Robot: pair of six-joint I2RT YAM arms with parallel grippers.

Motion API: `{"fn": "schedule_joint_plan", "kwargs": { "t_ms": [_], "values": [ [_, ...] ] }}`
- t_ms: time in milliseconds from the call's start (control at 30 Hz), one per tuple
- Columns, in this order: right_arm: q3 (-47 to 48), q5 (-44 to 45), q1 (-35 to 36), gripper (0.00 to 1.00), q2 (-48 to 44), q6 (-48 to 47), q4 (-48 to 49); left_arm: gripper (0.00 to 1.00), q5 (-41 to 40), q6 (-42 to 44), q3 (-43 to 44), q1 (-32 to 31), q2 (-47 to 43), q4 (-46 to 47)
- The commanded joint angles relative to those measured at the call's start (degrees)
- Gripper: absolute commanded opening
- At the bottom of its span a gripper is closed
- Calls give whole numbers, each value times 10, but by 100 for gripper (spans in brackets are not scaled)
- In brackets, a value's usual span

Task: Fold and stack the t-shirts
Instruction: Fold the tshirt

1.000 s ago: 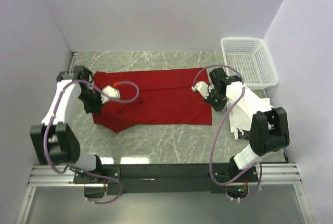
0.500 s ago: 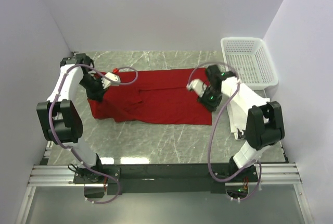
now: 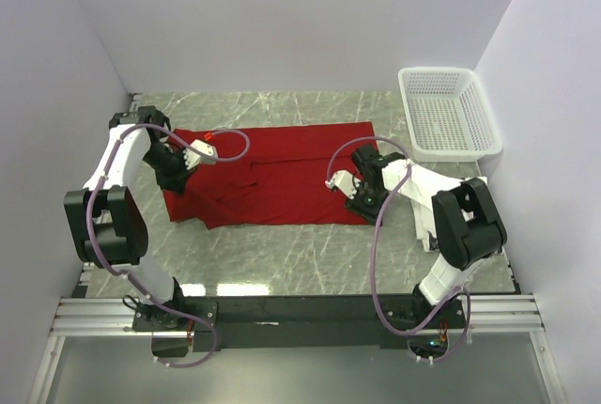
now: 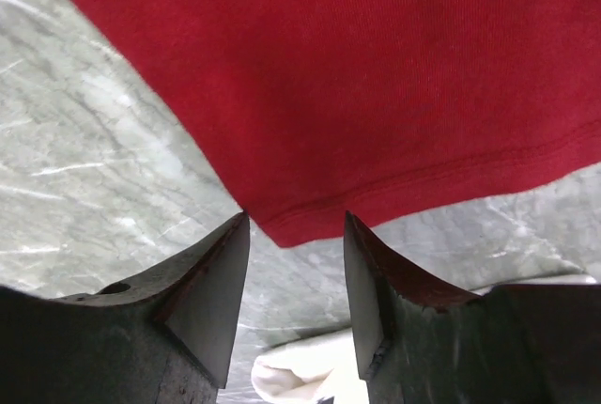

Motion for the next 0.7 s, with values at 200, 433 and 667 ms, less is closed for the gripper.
{"fn": "schedule_joint_plan", "kwargs": {
  "t_ms": [200, 433, 667],
  "values": [
    [-21, 29, 14, 48, 26, 17, 50, 0, 7, 2, -8, 5, -12, 1],
    [-57, 71, 22, 36, 32, 20, 76, 0, 19, -6, -11, 6, -10, -1],
    [-49, 58, 23, 0, -11, 17, 32, 0, 35, -5, -28, 6, -40, -24]
  ]
}}
